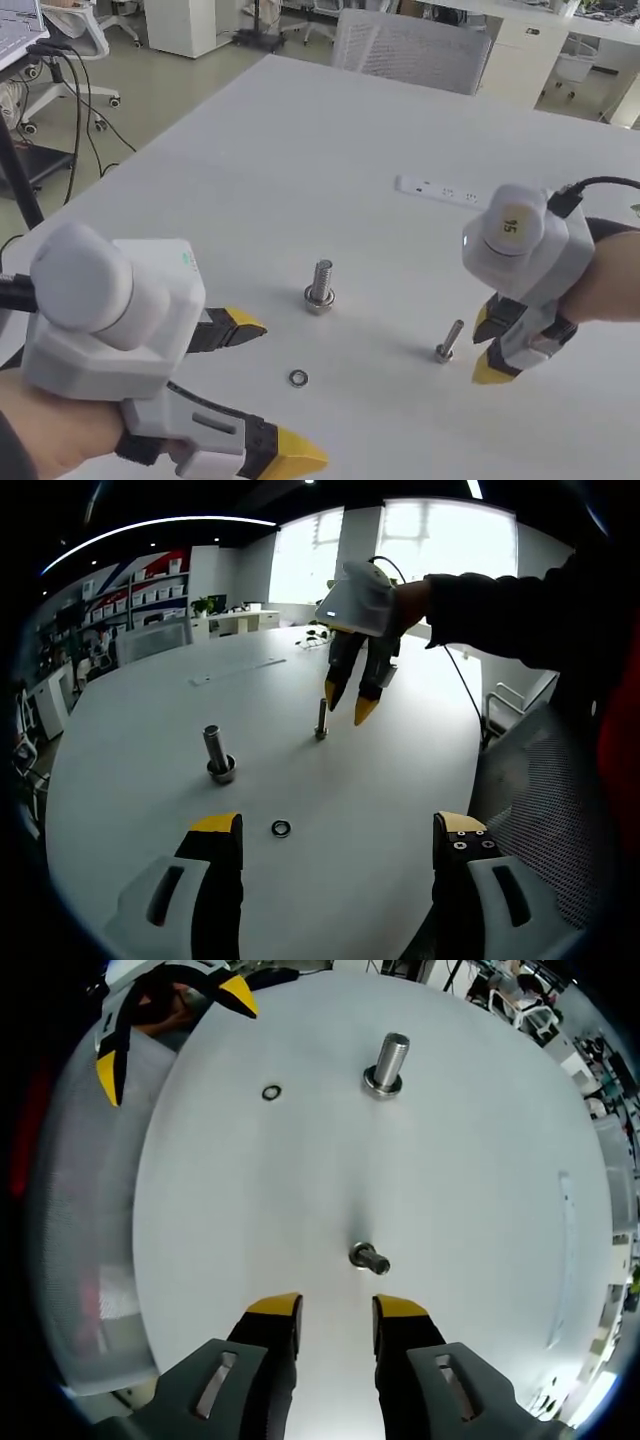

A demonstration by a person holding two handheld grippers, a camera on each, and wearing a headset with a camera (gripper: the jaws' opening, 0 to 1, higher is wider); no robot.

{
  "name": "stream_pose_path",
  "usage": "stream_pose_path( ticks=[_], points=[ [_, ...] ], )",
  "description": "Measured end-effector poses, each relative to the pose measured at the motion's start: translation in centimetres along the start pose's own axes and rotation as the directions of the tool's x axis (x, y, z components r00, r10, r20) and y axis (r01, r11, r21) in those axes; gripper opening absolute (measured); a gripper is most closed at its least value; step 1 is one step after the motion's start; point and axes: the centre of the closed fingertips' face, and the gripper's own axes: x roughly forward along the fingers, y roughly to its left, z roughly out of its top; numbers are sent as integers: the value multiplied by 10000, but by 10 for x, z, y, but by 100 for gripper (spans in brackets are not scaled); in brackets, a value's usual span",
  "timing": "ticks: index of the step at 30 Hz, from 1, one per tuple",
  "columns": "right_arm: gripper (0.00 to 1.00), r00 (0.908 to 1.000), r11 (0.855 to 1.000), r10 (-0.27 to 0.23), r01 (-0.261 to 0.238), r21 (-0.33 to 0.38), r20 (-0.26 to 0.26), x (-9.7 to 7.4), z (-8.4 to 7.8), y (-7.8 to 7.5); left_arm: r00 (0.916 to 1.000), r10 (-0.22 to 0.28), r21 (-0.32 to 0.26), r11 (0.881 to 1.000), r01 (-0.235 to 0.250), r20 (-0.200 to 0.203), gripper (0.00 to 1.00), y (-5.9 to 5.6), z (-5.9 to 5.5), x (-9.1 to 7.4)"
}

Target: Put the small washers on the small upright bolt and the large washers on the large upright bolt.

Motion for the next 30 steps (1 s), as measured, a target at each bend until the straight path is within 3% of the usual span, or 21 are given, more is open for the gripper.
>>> stream_pose_path(
  ticks=[14, 21, 30],
  points=[
    [29, 9996, 9996, 209, -213, 192, 199, 2, -2, 24, 10000, -3, 26, 10000, 3, -28, 77, -1, 0, 1],
    [28, 9982, 9993, 364, -361, -73, 479, 1, 15, 44, 10000, -4, 52, 10000, 4, -51, 77, -1, -2, 1],
    [28, 9963, 9977, 406, -363, -579, 753, -1, 42, 54, 10000, 75, 82, 9999, -75, -64, 77, -1, -4, -1]
  ],
)
